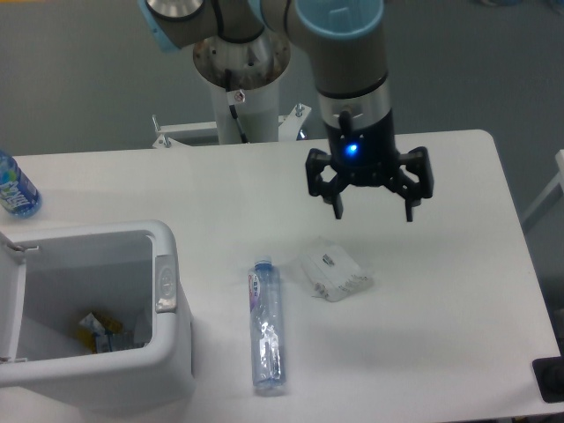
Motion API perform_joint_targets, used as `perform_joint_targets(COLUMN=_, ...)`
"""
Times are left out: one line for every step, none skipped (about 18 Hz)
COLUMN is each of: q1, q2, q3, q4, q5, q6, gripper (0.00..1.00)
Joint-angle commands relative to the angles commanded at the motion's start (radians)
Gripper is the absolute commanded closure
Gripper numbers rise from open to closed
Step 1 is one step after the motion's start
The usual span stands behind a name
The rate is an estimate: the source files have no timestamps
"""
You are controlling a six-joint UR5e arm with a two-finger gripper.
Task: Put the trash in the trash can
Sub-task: 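Move the open gripper over the crumpled clear plastic wrapper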
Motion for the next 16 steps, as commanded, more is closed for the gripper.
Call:
perform_joint_targets(q1=0.0, q2=-0.002, q3=-0.002, q4=0.0, q5=0.003, q6=0.0, gripper=0.0)
perform_joint_targets(q1=0.0, q2=-0.002, q3=-0.002, q4=0.0, q5=0.002, q6=0.0, gripper=0.0)
perform_joint_targets(q1=0.0, q2=-0.002, q3=-0.003, q4=0.0, q5=0.002, q6=0.0, gripper=0.0)
perform_joint_targets(q1=0.002, q2=-0.002, q3=-0.009, q4=0.002, q5=0.003, q6=0.0, gripper=0.0)
perform_joint_targets(q1=0.0, q2=-0.005, q3=-0.021, q4=0.005, q5=0.006, q6=-0.015, gripper=0.0)
perform_joint_targets(q1=0.002, q2=-0.006, q3=-0.031, q4=0.008, q5=0.002, q6=-0.015, gripper=0.0)
perform_joint_targets(q1=0.008, q2=-0.005, q3=-0.041, q4=0.008, q5=-0.005, q6=-0.014, gripper=0.0)
perform_joint_targets(q1=0.02, q2=-0.003, q3=-0.057, q4=0.015, q5=-0.005, q6=-0.014, gripper=0.0)
perform_joint_targets(q1=0.02, q2=-0.003, q3=-0.072, q4=0.038, q5=0.005, q6=-0.018, gripper=0.0)
perform_joint_targets(q1=0.021, q2=-0.012, q3=-0.09, q4=0.073, q5=0.005, q6=-0.032, gripper=0.0)
perform_joint_targets(q1=0.022, q2=-0.012, q3=-0.122, q4=0.124, q5=0.008, q6=-0.05, gripper=0.0)
perform_joint_targets(q1=0.023, q2=-0.011, q3=-0.153, q4=0.162, q5=0.009, q6=-0.067, gripper=0.0)
perform_joint_targets(q1=0.023, q2=-0.012, q3=-0.185, q4=0.187, q5=0.009, q6=-0.067, gripper=0.0)
perform_joint_targets(q1=0.022, q2=-0.02, q3=-0.213, q4=0.207, q5=0.006, q6=-0.06, gripper=0.0)
perform_joint_targets(q1=0.022, q2=-0.031, q3=-0.241, q4=0.213, q5=0.003, q6=-0.055, gripper=0.0)
perform_joint_targets(q1=0.022, q2=-0.05, q3=-0.259, q4=0.212, q5=0.0, q6=-0.028, gripper=0.0)
